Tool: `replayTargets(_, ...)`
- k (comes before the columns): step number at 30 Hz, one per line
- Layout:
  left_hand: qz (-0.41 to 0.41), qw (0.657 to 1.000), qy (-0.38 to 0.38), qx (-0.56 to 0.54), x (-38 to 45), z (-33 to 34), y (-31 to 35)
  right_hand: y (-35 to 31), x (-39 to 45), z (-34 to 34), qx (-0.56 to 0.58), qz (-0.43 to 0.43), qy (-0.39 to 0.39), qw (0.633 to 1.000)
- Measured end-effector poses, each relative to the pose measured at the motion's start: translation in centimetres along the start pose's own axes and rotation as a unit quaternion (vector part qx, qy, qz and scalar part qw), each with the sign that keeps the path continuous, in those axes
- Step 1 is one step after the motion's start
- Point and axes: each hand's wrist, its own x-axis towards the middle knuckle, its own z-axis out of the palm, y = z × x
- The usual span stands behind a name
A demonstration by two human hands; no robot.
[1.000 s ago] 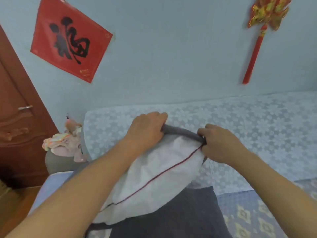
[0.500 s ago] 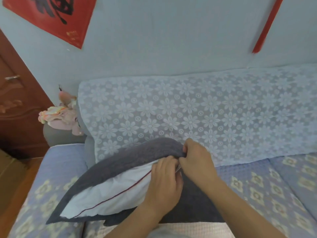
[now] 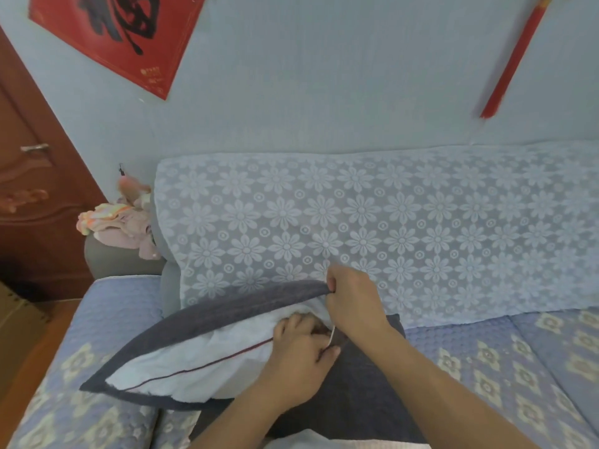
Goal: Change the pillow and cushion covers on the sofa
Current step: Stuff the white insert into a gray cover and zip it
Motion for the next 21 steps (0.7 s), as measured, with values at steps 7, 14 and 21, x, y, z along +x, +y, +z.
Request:
replayTargets(7,-0.125,0.969,0.201,0.066,-10.4,0.3,-9.5,3.6,2.1,-1.6,-0.044,0.004,0.099,0.994)
replayTargets(14,-0.203,0.967,0.017,0.155,-8.2,-0.8,-12.7,1.4,0.8,4.9,-0.211,-0.174,0.038,0.961)
replayTargets(21,-0.055,0.955,0.238,0.166,-2.6,-7.1,-11.0,-0.6,5.0,-3.2,-0.083,-0.097,0.228,0.965)
